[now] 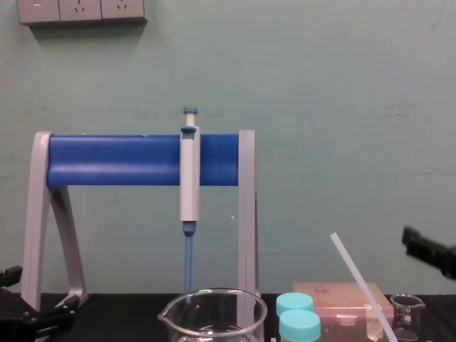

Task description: Pick up the stirring rod with one hand, then place it down.

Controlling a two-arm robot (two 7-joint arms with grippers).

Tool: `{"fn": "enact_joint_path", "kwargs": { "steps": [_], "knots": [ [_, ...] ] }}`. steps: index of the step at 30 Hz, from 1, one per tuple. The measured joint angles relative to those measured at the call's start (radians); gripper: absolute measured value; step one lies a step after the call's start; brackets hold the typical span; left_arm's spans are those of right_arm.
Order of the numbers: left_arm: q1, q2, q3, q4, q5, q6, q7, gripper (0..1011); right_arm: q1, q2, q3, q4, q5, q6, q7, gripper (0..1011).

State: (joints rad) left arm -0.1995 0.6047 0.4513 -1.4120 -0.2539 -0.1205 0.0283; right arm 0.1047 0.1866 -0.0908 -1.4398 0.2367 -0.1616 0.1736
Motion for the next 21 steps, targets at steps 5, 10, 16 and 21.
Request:
{"fn": "enact_joint_path", "kwargs": {
  "steps": [5,10,16,21],
  "knots": [
    [0.0,0.0,0.0,0.0,0.0,0.0,0.0,1000,0.005,-0.002,0.007,0.003,0.003,0.115,-0.009,1003],
    [0.0,0.0,0.0,0.0,0.0,0.0,0.0,1000,0.007,0.0,0.006,0.006,0.006,0.124,-0.005,1003],
    [0.0,0.0,0.0,0.0,0.0,0.0,0.0,1000,0.007,0.0,0.006,0.005,0.006,0.111,-0.005,1003],
    [0.0,0.0,0.0,0.0,0.0,0.0,0.0,1000,0.007,0.0,0.005,0.005,0.005,0.105,-0.004,1003]
  ]
}}
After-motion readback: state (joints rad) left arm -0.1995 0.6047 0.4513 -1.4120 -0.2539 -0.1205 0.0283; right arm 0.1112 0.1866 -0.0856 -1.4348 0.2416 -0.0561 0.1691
